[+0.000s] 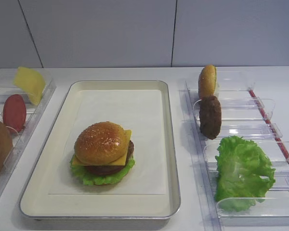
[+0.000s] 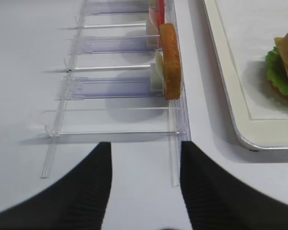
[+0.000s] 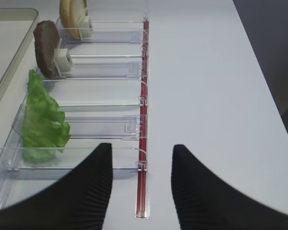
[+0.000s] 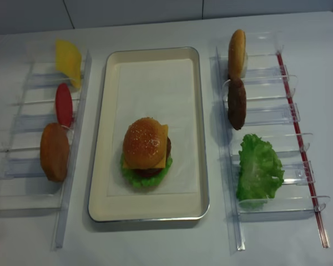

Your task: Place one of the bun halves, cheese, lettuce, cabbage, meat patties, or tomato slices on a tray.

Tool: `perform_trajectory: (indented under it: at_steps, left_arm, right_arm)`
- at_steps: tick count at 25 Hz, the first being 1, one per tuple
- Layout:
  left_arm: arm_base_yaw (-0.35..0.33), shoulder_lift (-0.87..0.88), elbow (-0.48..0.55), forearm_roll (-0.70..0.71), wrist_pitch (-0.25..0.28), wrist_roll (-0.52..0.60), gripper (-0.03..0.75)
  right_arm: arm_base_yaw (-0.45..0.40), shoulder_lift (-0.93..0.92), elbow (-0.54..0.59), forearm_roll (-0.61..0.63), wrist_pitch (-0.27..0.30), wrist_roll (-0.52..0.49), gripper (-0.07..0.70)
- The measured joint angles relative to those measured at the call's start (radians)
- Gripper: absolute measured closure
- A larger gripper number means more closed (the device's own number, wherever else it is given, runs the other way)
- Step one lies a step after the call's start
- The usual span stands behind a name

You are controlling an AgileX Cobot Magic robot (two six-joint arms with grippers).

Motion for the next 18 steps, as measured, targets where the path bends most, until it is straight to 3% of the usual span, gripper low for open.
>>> perform_trajectory:
  at_steps: [5,18]
  left_arm:
    - [0.0,0.0,0.0,0.0,0.0,0.0,0.379]
    - [0.0,0.0,0.0,0.0,0.0,0.0,0.379]
  right_arm:
    - [-0.037,0.0,0.014,0.006,-0.011,-0.009,0.309]
    - [-0.037,0.0,0.014,0.012,-0.014,-0.014,0.31]
